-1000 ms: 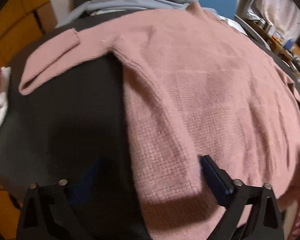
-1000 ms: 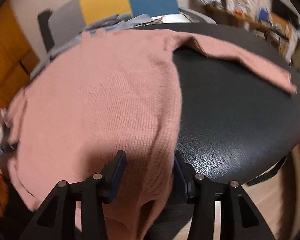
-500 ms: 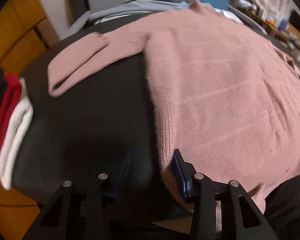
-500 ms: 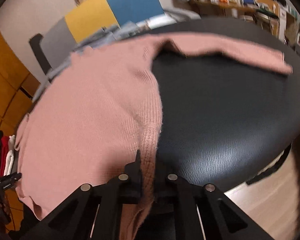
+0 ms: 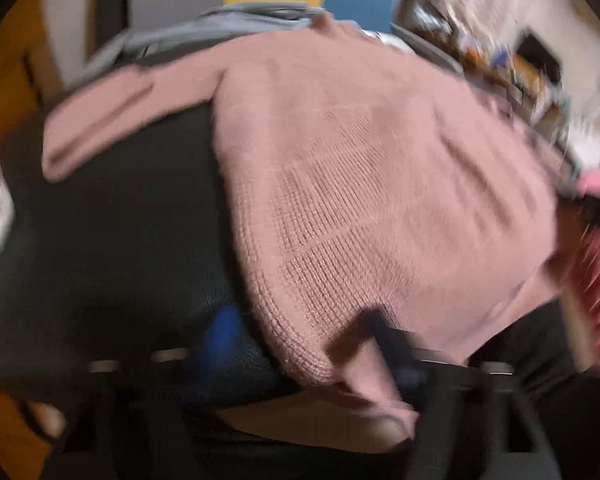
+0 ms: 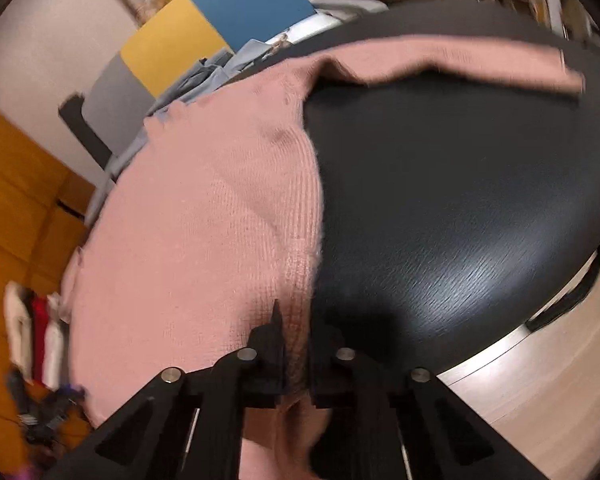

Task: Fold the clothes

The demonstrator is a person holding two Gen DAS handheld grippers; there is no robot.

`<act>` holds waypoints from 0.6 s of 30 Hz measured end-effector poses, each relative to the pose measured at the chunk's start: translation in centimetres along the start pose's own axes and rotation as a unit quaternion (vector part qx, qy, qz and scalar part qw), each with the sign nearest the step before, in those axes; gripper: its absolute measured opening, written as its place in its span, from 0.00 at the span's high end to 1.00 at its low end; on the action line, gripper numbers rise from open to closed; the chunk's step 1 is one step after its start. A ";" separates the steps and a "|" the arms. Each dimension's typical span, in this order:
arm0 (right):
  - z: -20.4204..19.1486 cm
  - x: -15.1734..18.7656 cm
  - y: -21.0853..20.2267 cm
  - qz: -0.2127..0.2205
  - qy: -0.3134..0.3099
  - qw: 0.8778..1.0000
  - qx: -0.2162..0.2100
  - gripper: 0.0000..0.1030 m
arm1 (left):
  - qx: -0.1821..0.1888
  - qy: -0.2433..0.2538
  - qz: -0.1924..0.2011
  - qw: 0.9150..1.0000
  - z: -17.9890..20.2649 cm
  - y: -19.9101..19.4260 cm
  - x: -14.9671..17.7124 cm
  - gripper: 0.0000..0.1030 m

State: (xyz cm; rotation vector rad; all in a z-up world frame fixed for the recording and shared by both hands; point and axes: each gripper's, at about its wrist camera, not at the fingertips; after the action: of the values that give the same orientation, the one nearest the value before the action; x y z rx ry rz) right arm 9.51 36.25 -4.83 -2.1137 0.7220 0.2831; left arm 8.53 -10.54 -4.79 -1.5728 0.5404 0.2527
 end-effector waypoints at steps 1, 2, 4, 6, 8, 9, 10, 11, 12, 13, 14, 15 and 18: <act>-0.5 -0.3 -0.5 0.006 -0.012 1.000 0.008 0.93 | 0.004 0.006 -0.001 1.000 0.0 -0.2 -0.2 0.86; -0.9 -0.6 -1.0 0.011 -0.024 1.000 0.017 0.93 | 0.008 0.009 -0.002 1.000 -0.2 -0.4 -0.3 0.90; -1.0 -0.7 -1.2 0.004 -0.031 0.999 0.039 0.93 | 0.008 -0.006 -0.012 1.000 -1.7 -0.3 0.1 0.90; -0.5 -0.6 -0.4 -0.020 -0.030 0.997 0.064 0.93 | 0.005 -0.007 -0.015 1.000 -1.9 -0.3 1.3 0.92; -0.2 -0.4 0.4 -0.033 -0.027 0.996 0.083 0.92 | 0.011 0.000 -0.014 1.000 -1.9 -0.5 2.3 0.90; -0.3 -0.5 0.5 -0.030 -0.028 0.995 0.088 0.85 | 0.005 0.007 -0.015 1.000 -2.7 -0.6 2.5 0.87; -0.7 -0.8 0.2 -0.022 -0.030 0.994 0.107 0.75 | -0.002 0.015 -0.016 1.000 -3.4 -0.6 2.6 0.78; -1.6 -1.3 -0.4 0.002 -0.042 0.990 0.131 0.75 | -0.012 0.021 -0.016 1.000 -4.3 -0.7 2.7 0.57; -2.4 -1.8 -1.0 0.026 -0.054 0.986 0.155 0.75 | -0.039 0.021 -0.011 0.999 -5.4 -0.5 2.3 0.44; -3.3 -2.3 -1.6 0.050 -0.066 0.980 0.179 0.75 | -0.068 0.019 -0.006 0.997 -6.6 -0.4 1.9 0.27; -4.5 -2.8 -1.6 0.063 -0.083 0.980 0.170 0.75 | -0.104 0.013 -0.001 0.994 -8.1 -0.4 1.6 0.23; -5.7 -3.4 -1.6 0.075 -0.100 0.979 0.161 0.75 | -0.140 0.006 0.005 0.990 -9.5 -0.4 1.2 0.23; -9.3 -4.7 0.8 0.070 -0.148 0.980 0.114 0.75 | -0.236 -0.027 0.014 0.971 -13.2 0.4 -1.2 0.23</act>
State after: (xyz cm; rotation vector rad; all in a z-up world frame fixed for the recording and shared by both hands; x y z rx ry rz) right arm 4.69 30.32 2.35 -1.7592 0.6908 0.5529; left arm 5.13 -23.33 -3.44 -2.0130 0.4808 0.4690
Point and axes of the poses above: each gripper's, at about its wrist camera, not at the fingertips, and y roughly the way its jaws point, z to its right, x to its underside, and after that the axes turned 14 degrees about -x, right-handed
